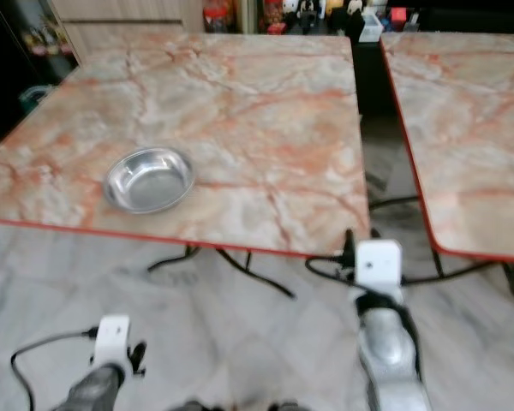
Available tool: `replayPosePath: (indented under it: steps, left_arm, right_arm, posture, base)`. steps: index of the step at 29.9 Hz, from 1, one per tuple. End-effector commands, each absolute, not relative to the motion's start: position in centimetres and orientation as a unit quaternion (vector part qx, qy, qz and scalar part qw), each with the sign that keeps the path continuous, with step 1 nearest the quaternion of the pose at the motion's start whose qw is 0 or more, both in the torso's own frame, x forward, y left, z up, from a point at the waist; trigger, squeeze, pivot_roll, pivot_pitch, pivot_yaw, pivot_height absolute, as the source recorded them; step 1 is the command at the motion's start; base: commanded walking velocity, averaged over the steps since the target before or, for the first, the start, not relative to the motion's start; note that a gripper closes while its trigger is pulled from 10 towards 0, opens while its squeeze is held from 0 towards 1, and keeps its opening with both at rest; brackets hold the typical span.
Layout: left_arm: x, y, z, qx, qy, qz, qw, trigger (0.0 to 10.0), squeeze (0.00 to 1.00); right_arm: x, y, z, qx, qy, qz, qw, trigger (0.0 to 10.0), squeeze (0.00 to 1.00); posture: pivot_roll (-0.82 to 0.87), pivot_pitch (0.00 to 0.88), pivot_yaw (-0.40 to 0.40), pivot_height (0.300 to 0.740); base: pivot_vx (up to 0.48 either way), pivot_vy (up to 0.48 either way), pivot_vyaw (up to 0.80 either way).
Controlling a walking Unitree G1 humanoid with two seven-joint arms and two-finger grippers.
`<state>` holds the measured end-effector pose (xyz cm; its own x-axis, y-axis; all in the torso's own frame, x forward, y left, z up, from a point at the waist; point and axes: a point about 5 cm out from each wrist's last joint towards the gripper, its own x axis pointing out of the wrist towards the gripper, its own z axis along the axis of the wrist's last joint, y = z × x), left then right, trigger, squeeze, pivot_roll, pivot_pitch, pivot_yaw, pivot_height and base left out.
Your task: Setting the table
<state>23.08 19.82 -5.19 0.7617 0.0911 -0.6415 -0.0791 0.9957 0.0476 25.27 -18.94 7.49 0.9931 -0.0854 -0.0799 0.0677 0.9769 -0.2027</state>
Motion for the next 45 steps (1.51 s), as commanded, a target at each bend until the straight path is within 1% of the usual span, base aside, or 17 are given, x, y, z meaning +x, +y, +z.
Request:
replayPosePath:
  steps: [1, 2, 8, 16, 17, 20, 21, 22, 23, 27, 40, 45]
  left_arm:
    - [22.4, 20.0, -5.7, 0.006, 0.356, 0.050, 0.933, 10.0, 0.00]
    - [22.4, 20.0, -5.7, 0.006, 0.356, 0.050, 0.933, 10.0, 0.00]
    - [22.4, 20.0, -5.7, 0.005, 0.356, 0.049, 0.933, 10.0, 0.00]
    - [22.4, 20.1, -5.7, 0.005, 0.357, 0.049, 0.933, 10.0, 0.00]
    - [22.3, 20.0, -5.7, 0.005, 0.358, 0.049, 0.933, 10.0, 0.00]
    - [22.3, 20.1, -5.7, 0.005, 0.359, 0.050, 0.932, 10.0, 0.00]
    - [22.2, 20.0, -5.8, 0.006, 0.361, 0.049, 0.931, 10.0, 0.00]
    - [22.2, 20.0, -5.8, 0.006, 0.361, 0.049, 0.931, 10.0, 0.00]
    - [22.2, 20.0, -5.8, 0.006, 0.362, 0.047, 0.931, 10.0, 0.00]
    - [21.9, 20.0, -6.0, 0.007, 0.365, 0.047, 0.930, 10.0, 0.00]
    - [20.7, 20.1, -6.6, 0.008, 0.378, 0.045, 0.925, 10.0, 0.00]
    - [20.7, 20.1, -6.6, 0.009, 0.378, 0.044, 0.925, 10.0, 0.00]
  right_arm:
    - [24.6, -19.7, 6.1, -0.103, 0.068, -0.047, 0.991, 10.0, 0.00]
    - [24.6, -19.7, 6.1, -0.103, 0.068, -0.047, 0.991, 10.0, 0.00]
    - [23.5, -20.6, 2.4, -0.085, 0.130, -0.061, 0.986, 10.0, 0.00]
    - [22.7, -21.1, -1.0, -0.063, 0.197, -0.066, 0.976, 10.0, 0.00]
    - [22.2, -21.3, -2.5, -0.053, 0.236, -0.070, 0.968, 10.0, 0.00]
    - [21.7, -21.2, -3.9, -0.042, 0.276, -0.070, 0.958, 10.0, 0.00]
    - [21.1, -21.4, -4.8, -0.034, 0.307, -0.080, 0.948, 10.0, 0.00]
    - [21.1, -21.4, -4.8, -0.034, 0.307, -0.080, 0.948, 10.0, 0.00]
    - [20.2, -21.5, -5.8, -0.033, 0.347, -0.090, 0.933, 10.0, 0.00]
    - [19.0, -21.3, -6.9, -0.027, 0.386, -0.087, 0.918, 10.0, 0.00]
    - [18.0, -19.6, -8.0, -0.022, 0.404, -0.054, 0.913, 10.0, 0.00]
    - [17.6, -19.5, -8.3, -0.015, 0.414, -0.062, 0.908, 10.0, 0.00]
  posture:
    - [-0.10, 0.188, 0.069, 0.740]
    - [-0.10, 0.188, 0.069, 0.740]
    - [-0.10, 0.192, 0.065, 0.740]
    - [-0.11, 0.195, 0.069, 0.740]
    - [-0.10, 0.196, 0.069, 0.740]
    - [-0.11, 0.193, 0.071, 0.740]
    - [-0.11, 0.192, 0.072, 0.740]
    - [-0.11, 0.192, 0.072, 0.740]
    - [-0.10, 0.189, 0.073, 0.740]
    - [-0.10, 0.183, 0.070, 0.740]
    - [-0.11, 0.157, 0.065, 0.740]
    - [-0.11, 0.142, 0.066, 0.740]
  base:
    - [0.000, -0.424, 0.00]
    - [0.000, -0.424, 0.00]
    - [0.000, -0.419, 0.00]
    - [0.000, -0.420, 0.00]
    - [0.000, -0.416, 0.00]
    - [0.000, -0.419, 0.00]
    - [0.000, -0.416, 0.00]
    - [0.000, -0.416, 0.00]
    - [0.000, -0.412, 0.00]
    - [0.000, -0.404, 0.00]
    - [0.000, -0.371, 0.00]
    - [0.000, -0.352, 0.00]
